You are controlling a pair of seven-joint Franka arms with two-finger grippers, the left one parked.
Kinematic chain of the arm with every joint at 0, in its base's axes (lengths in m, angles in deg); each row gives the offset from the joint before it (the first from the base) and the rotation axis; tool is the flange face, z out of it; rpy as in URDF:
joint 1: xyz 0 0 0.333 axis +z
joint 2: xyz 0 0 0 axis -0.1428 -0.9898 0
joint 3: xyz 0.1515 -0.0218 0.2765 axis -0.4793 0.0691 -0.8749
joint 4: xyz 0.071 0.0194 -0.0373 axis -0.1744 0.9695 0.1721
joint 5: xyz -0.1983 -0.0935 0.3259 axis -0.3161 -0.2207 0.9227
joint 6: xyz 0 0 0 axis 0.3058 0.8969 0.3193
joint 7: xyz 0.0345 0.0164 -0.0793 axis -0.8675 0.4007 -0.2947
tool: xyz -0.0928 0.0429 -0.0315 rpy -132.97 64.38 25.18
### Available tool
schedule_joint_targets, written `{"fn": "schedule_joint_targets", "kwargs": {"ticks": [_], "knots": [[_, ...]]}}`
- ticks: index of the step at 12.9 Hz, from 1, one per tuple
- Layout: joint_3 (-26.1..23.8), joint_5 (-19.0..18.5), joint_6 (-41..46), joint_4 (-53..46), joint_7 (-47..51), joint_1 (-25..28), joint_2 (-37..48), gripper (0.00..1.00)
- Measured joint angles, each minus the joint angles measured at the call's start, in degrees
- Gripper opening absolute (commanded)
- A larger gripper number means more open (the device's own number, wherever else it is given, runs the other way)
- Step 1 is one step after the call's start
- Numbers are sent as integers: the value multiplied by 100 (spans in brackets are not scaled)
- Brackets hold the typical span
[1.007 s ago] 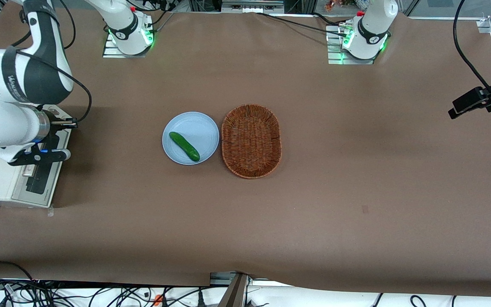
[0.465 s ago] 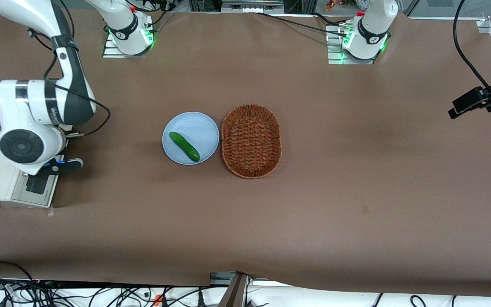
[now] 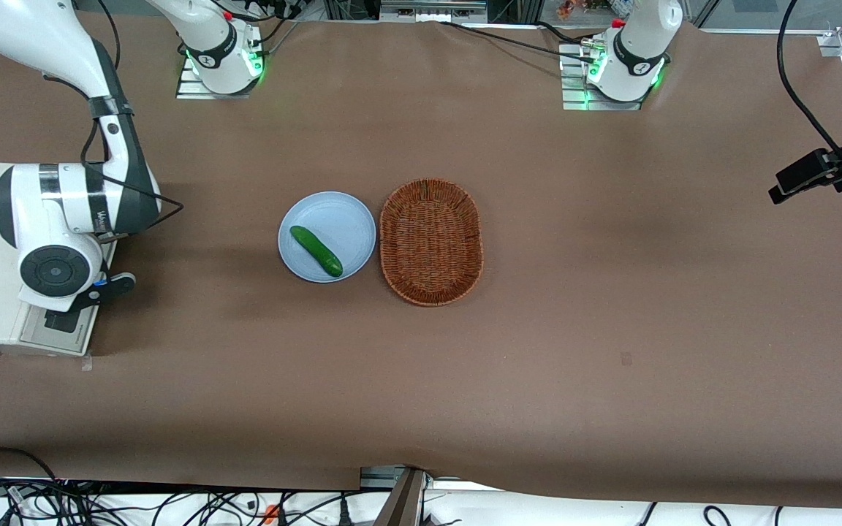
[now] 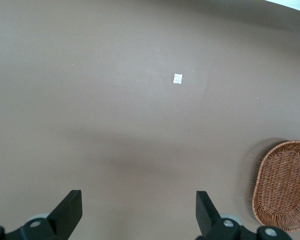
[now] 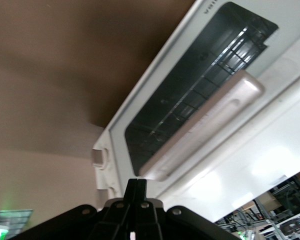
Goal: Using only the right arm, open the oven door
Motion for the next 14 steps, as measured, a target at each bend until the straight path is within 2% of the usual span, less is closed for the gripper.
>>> {"fn": "schedule_joint_targets", "kwargs": {"ticks": [3, 14], "knots": [[4, -201, -150, 2, -336, -180, -22, 0], [-19, -252, -500, 13, -528, -301, -168, 0]]}}
